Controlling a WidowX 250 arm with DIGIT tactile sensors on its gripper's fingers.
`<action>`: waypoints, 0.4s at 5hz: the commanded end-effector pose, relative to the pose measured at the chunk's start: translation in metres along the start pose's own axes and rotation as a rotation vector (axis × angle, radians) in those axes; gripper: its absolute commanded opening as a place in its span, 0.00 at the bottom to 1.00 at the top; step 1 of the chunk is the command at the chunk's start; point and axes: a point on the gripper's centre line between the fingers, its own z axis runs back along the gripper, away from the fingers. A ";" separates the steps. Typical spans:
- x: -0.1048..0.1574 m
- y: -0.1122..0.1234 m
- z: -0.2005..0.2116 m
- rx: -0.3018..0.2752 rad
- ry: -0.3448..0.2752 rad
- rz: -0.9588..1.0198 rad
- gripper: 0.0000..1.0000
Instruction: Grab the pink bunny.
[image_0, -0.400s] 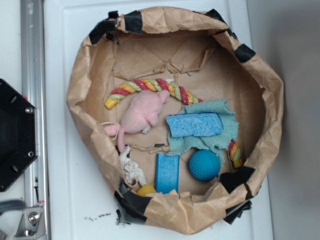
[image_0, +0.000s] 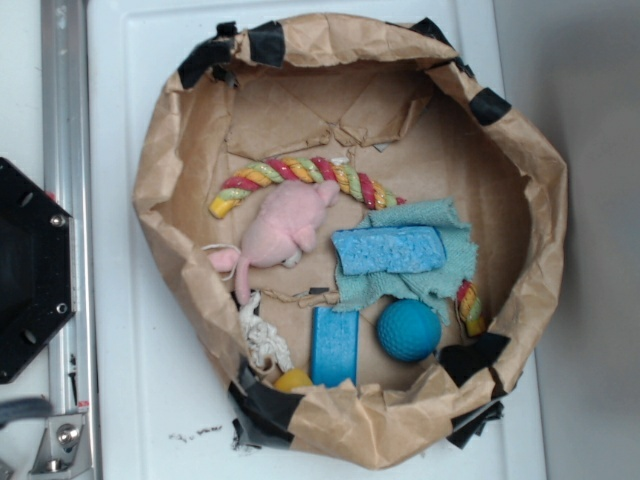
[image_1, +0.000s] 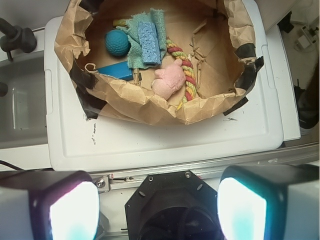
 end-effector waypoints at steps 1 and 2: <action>0.072 0.001 -0.015 -0.007 -0.127 0.117 1.00; 0.107 0.010 -0.056 -0.009 -0.122 0.087 1.00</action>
